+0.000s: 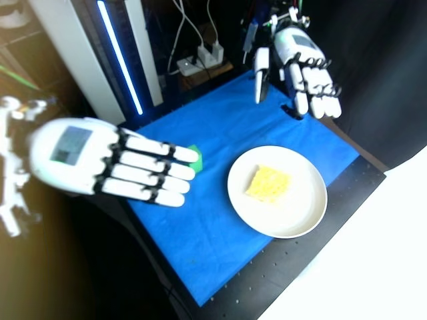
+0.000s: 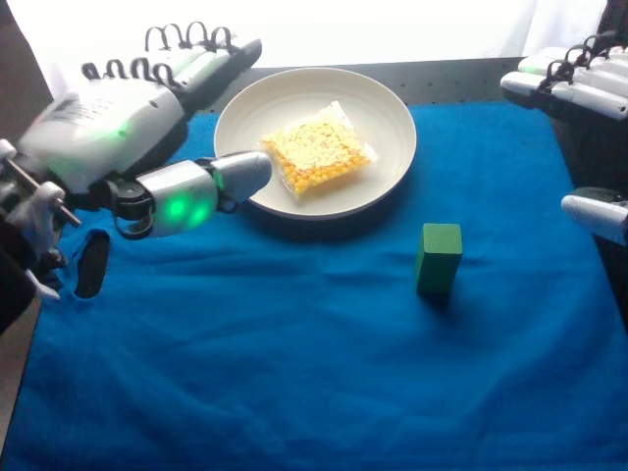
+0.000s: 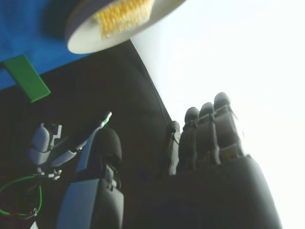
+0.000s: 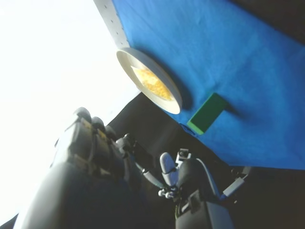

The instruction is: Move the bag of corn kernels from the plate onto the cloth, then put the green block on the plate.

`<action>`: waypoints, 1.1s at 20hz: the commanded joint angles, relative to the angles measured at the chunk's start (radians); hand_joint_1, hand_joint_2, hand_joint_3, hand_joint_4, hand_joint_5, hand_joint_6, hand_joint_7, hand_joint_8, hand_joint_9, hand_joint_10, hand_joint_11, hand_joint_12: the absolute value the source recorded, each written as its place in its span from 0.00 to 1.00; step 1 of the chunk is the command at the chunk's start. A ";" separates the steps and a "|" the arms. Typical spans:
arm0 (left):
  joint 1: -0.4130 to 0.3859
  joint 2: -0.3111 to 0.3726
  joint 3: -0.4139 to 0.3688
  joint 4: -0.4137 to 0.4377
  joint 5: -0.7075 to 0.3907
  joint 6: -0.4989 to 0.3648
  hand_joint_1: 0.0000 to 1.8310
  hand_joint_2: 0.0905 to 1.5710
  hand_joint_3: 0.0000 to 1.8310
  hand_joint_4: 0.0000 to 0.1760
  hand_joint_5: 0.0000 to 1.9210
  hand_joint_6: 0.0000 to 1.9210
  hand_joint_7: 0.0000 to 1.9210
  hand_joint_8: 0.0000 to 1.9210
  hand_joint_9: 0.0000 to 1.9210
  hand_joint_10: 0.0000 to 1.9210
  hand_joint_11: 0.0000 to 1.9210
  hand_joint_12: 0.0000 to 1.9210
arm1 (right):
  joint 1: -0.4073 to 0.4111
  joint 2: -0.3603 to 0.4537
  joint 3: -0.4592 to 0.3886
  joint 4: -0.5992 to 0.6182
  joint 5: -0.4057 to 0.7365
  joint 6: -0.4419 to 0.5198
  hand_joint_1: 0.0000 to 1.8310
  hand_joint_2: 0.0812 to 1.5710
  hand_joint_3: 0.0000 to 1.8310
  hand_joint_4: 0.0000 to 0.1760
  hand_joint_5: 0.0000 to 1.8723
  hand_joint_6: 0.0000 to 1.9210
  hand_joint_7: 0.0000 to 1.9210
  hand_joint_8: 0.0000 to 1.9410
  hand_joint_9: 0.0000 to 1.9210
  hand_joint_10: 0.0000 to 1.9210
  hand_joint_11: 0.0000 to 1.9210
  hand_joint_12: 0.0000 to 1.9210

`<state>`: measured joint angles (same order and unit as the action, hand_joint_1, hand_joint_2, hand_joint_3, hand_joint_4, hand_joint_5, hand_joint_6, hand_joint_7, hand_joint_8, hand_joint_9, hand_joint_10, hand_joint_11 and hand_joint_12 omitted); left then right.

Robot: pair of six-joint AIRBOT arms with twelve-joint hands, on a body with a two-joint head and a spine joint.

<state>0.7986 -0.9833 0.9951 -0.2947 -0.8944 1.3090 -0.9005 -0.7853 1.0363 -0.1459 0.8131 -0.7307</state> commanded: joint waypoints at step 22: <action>-0.303 -0.309 0.413 -0.094 0.434 0.089 0.38 0.71 0.00 0.06 0.08 0.00 0.10 0.00 0.10 0.06 0.00 0.71 | 0.014 -0.103 -0.002 -0.021 0.136 0.061 0.28 0.90 0.00 0.00 0.00 0.00 0.00 0.00 0.00 0.10 0.00 0.94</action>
<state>0.5148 -1.2980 1.4170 -0.3973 -0.3595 1.3983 -0.9005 -0.8886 1.0344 -0.1852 0.8192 -0.6762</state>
